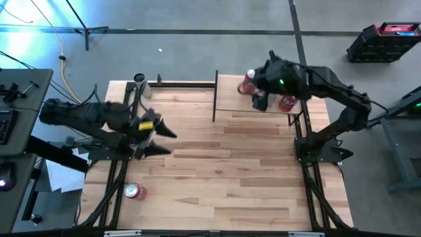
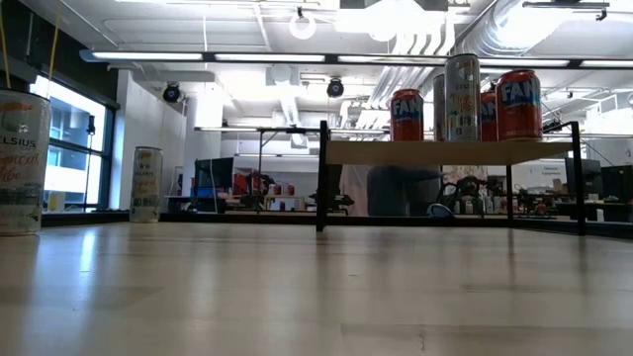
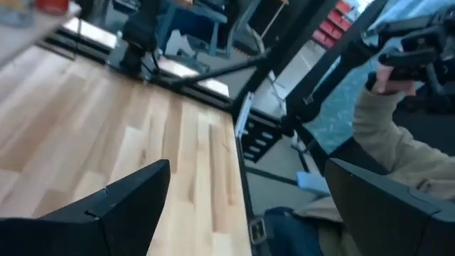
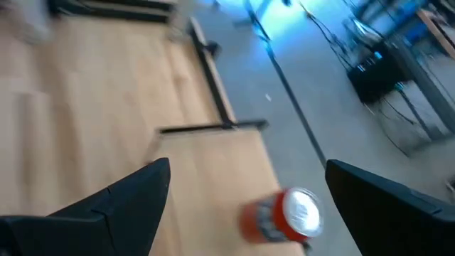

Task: Place canned beverage on shelf
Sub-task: Put the orange soda can on the shelf aligned with the other orange soda can

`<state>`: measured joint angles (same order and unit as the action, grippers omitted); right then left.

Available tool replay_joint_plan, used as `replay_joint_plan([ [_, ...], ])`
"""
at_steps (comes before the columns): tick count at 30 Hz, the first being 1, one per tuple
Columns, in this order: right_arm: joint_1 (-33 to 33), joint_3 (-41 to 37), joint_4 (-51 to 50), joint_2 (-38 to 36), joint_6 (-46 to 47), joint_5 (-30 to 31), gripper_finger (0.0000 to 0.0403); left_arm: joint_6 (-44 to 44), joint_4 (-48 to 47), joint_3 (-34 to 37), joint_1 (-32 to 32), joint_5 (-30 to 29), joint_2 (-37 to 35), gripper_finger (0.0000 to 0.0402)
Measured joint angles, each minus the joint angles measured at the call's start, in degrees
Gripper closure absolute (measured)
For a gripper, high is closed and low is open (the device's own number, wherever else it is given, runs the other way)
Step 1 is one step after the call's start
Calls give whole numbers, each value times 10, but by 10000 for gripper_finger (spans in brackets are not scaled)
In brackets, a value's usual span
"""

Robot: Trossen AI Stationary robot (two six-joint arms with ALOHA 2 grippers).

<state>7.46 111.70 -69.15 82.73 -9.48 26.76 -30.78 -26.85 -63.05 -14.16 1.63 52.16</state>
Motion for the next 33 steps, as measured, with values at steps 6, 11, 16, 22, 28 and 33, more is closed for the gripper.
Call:
replay_joint_plan([
  [6, -113, 0, -11, -6, 67, 33, 41, -99, -10, -2, -161, -104, 19, 37],
  [11, -206, 0, -28, 2, 134, 84, 41, -229, 1, -2, -288, -144, 74, 37],
  [16, -294, 0, -36, 13, 205, 149, 41, -380, -4, -2, -391, -162, 132, 37],
  [22, -374, 0, -64, 48, 296, 212, 41, -532, -16, -9, -492, -226, 158, 37],
  [28, -413, 0, -69, 89, 343, 232, 41, -551, -83, -113, -561, -325, 198, 43],
  [33, -436, 0, -92, 114, 382, 250, 41, -561, -193, -195, -573, -313, 271, 56],
])
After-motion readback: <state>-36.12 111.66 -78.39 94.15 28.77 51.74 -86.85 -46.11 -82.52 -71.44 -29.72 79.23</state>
